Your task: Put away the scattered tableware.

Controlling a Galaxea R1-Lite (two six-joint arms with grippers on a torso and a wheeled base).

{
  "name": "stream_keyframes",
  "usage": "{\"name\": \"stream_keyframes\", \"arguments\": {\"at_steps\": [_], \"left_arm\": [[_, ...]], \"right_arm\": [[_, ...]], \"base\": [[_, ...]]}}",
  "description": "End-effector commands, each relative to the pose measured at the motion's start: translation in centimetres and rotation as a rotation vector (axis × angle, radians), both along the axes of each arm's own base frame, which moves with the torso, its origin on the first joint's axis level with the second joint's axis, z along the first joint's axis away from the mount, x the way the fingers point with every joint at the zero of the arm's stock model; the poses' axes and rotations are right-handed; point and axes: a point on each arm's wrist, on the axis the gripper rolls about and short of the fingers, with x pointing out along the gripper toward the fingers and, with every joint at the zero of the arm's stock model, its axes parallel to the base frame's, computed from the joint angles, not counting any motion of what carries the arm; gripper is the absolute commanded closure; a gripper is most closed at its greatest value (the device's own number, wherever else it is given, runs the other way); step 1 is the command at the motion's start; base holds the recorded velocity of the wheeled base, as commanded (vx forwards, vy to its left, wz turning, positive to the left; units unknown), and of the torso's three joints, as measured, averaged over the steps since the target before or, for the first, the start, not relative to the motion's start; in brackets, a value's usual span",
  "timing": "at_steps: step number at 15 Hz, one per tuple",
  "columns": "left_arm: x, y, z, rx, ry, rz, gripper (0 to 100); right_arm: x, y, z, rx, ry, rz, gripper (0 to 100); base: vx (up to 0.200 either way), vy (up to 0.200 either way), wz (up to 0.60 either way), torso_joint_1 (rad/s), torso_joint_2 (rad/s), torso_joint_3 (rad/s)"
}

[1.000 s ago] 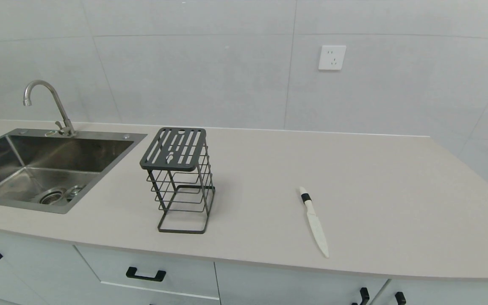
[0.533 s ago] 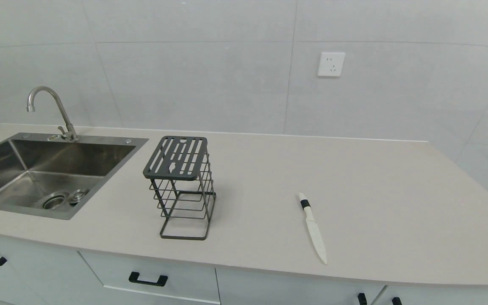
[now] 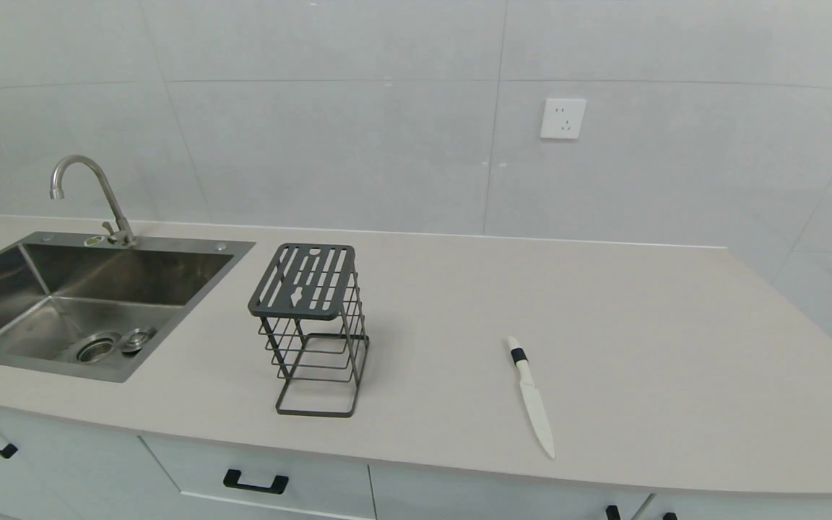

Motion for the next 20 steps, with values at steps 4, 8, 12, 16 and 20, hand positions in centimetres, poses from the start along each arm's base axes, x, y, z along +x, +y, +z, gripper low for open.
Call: {"name": "stream_keyframes", "arguments": {"at_steps": [4, 8, 12, 16, 20], "left_arm": [[0.01, 0.00, 0.00, -0.002, 0.002, 0.002, 0], [0.01, 0.01, 0.00, 0.001, 0.002, 0.005, 0], [0.01, 0.02, 0.00, 0.007, 0.002, 0.008, 0], [0.01, 0.02, 0.00, 0.009, 0.001, 0.008, 0], [0.01, 0.02, 0.00, 0.009, 0.001, 0.008, 0]], "right_arm": [[0.01, 0.00, -0.06, 0.000, 0.003, 0.001, 0], [0.01, 0.00, -0.06, 0.000, 0.003, 0.001, 0], [0.01, 0.00, -0.06, 0.000, 0.003, 0.001, 0], [0.01, 0.00, -0.06, 0.000, 0.003, 0.001, 0], [0.01, 0.00, -0.06, 0.000, 0.003, 0.001, 0]], "base": [[0.000, 0.000, 0.00, 0.027, -0.05, -0.024], [0.000, 0.000, 0.00, 0.000, 0.00, 0.000], [0.000, 0.000, 0.00, 0.013, 0.00, 0.009], [0.000, 0.000, 0.00, 0.237, -0.01, 0.211], [0.000, 0.000, 0.00, 0.314, -0.05, 0.257]]}}
